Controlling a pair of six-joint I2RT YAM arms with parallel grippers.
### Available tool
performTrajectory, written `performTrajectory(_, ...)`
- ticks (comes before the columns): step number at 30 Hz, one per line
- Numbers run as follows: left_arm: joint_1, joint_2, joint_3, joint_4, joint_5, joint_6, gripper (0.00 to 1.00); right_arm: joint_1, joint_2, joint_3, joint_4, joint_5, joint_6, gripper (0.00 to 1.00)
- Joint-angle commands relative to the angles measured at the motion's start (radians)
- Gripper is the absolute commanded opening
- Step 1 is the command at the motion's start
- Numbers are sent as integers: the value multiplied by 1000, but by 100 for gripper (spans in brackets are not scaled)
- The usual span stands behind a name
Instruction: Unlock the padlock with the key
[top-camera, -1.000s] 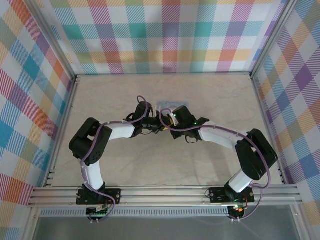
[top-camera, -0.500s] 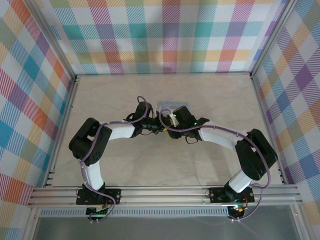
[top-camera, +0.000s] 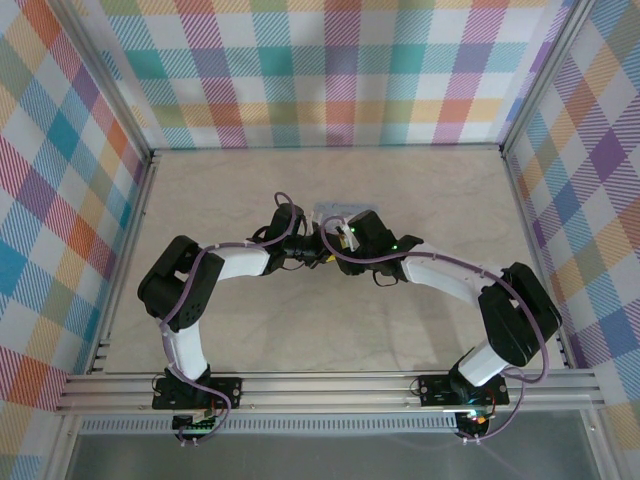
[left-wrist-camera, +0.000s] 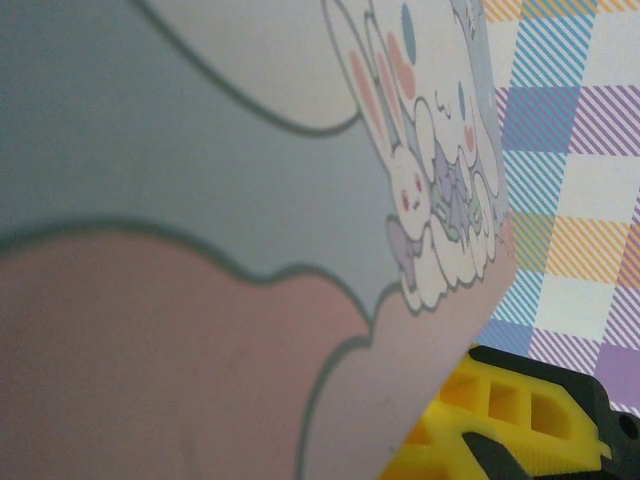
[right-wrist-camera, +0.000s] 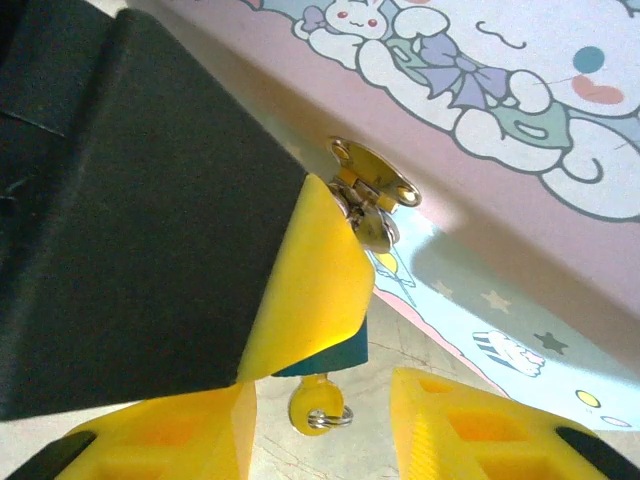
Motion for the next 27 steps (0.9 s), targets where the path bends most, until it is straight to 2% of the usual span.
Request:
performTrajectory(1, -3, -41, 8, 15, 34, 5, 2, 4, -2, 11, -7, 14, -1, 41)
performTrajectory(15, -3, -41, 19, 19, 36, -1, 2, 3, 44, 24, 6, 16, -14, 37)
performTrajectory(18, -3, -42, 18, 20, 37, -2, 2, 3, 45, 26, 8, 18, -18, 27)
performTrajectory(23, -3, -41, 15, 21, 39, -2, 2, 3, 53, 30, 7, 7, -29, 4)
performTrajectory(25, -3, -41, 13, 21, 39, -2, 2, 4, 54, 28, 8, 1, -33, 0)
performTrajectory(27, -3, -43, 11, 20, 37, 0, 2, 4, 54, 27, 8, -4, -33, 0)
